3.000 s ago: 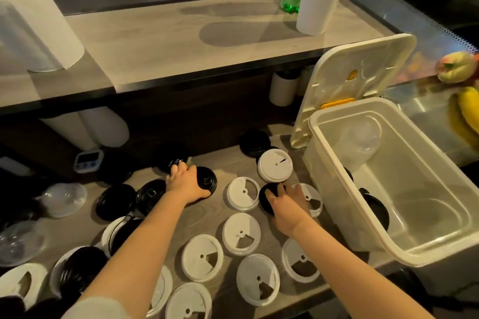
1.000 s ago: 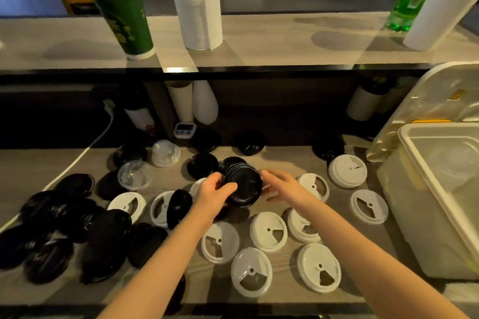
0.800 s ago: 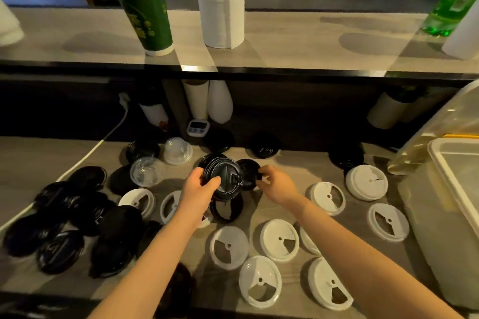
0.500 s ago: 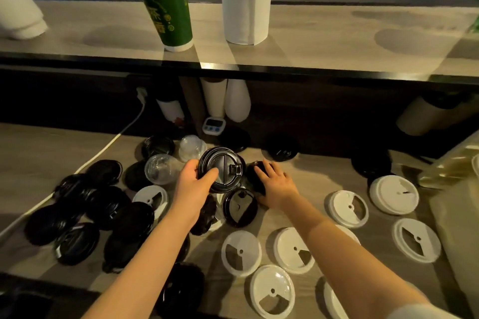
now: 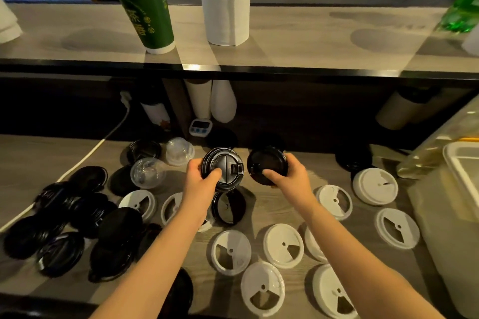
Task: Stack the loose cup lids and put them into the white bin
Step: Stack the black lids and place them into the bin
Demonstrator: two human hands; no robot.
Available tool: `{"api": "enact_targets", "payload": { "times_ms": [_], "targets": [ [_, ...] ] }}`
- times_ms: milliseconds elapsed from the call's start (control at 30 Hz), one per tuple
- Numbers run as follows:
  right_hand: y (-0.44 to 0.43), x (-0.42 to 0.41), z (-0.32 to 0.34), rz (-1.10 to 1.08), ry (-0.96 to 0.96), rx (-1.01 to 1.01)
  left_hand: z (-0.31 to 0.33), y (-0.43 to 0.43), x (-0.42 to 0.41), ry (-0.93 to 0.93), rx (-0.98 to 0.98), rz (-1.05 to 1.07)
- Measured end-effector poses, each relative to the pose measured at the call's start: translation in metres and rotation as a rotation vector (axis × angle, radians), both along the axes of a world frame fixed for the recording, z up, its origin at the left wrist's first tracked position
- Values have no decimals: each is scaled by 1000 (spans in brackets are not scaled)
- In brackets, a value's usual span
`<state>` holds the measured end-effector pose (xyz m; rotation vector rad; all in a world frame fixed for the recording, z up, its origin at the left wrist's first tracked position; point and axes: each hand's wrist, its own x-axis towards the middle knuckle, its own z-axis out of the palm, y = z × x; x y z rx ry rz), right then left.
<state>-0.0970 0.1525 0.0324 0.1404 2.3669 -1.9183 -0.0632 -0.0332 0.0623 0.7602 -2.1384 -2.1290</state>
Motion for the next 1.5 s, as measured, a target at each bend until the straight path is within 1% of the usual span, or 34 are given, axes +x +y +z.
{"api": "enact_targets", "payload": {
  "times_ms": [67,100,133,200,267,367,433,500,567,633,767,867,933,1000,1033,1067,1100,1200,1267,1300,1400,1500],
  "targets": [
    [7,8,18,-13,-62,-256,0,8,0,-1,25,10],
    [10,11,24,14,-99,-350,0,11,1,-6,37,11],
    [13,14,29,60,-136,-414,1,14,2,-5,52,8],
    [13,19,34,158,-195,-450,3,21,5,-2,102,-16],
    [9,23,37,201,-214,-357,7,28,11,-4,178,-46],
    [5,28,37,205,-212,-169,14,37,19,-11,289,-49],
    [3,31,34,224,-185,-67,16,39,24,-36,295,-46],
    [1,35,31,255,-108,78,16,41,29,-48,290,-63],
    [-2,39,30,284,-20,195,17,41,33,-42,242,-104],
    [-4,41,30,292,10,187,18,39,36,-30,216,-141],
    [-2,39,30,340,-22,132,17,34,38,-42,170,-194],
    [3,34,24,380,-51,146,16,34,38,-46,169,-189],
    [6,29,23,395,-84,105,16,36,36,-48,172,-176],
    [9,24,21,379,-110,12,14,38,32,-61,160,-141],
    [12,20,19,356,-119,-9,12,37,28,-71,141,-118],
    [14,15,14,323,-123,10,9,36,25,-78,109,-102],
    [16,8,6,284,-110,81,7,35,21,-80,71,-95],
    [25,-16,-17,227,-19,488,5,28,11,-80,40,-61],
    [27,-34,-28,294,15,735,8,24,6,-71,45,-35],
    [26,-44,-31,341,13,827,9,22,4,-64,41,-23],
    [16,-72,-39,494,-28,1042,14,16,-2,-35,23,6],
    [1,-83,-47,611,-69,1187,16,11,-7,-21,12,19]
  ]
}}
